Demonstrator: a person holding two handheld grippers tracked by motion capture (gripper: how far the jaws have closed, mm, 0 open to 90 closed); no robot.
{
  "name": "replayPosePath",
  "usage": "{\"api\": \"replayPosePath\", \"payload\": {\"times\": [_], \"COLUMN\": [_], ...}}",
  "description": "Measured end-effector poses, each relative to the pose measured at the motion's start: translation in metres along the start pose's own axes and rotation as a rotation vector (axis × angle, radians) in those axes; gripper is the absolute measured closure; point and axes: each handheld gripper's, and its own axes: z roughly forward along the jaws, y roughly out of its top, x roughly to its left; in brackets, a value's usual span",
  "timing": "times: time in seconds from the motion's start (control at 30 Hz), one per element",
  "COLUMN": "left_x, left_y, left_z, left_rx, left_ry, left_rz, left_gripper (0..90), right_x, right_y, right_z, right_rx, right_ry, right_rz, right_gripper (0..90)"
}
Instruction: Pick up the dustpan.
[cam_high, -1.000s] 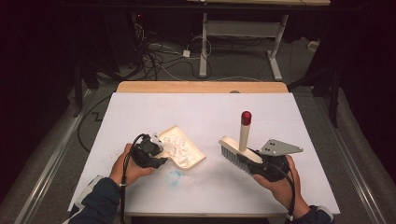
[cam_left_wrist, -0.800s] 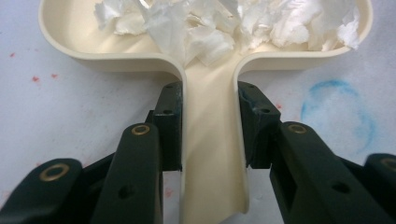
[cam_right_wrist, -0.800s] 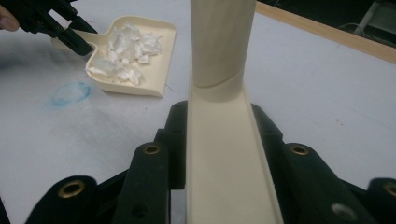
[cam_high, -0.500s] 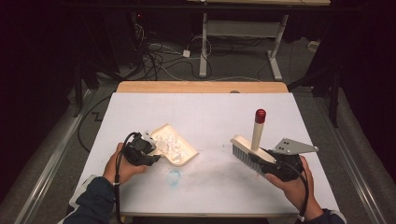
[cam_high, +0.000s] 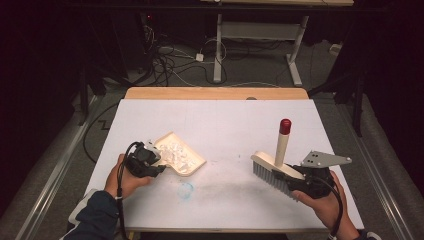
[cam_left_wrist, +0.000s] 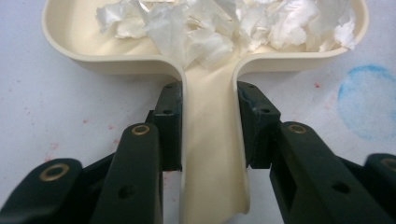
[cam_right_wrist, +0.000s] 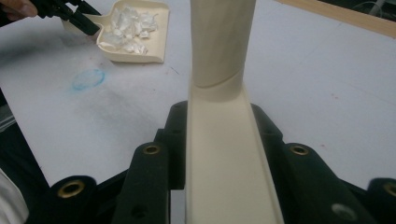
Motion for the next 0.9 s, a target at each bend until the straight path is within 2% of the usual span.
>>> {"api": "replayPosePath", "payload": {"times": [0.33,0.6,0.8,0.9], "left_x": [0.005,0.014,0.016,0.016], "left_y": [-0.006,-0.017,-0.025,-0.026], "left_z": [-0.005,-0.011,-0.015,-0.017], "left_rx": [-0.005,-0.020,-0.030,-0.030], "left_ry": [0.015,0.026,0.033,0.036], "left_rz": [-0.021,-0.059,-0.081,-0.081], "left_gripper": [63.1,63.1,63.1,63.1], "right_x": [-0.004,-0.008,-0.010,-0.010], "right_y": [-0.002,-0.005,-0.005,-0.006], "right_z": [-0.007,-0.012,-0.015,-0.018], "right_rx": [0.012,0.025,0.049,0.061], "right_ry": [0.005,-0.002,0.017,0.034], "right_rz": [0.011,0.023,0.036,0.007], "right_gripper": [67.2,67.1,67.1,67.1]}}
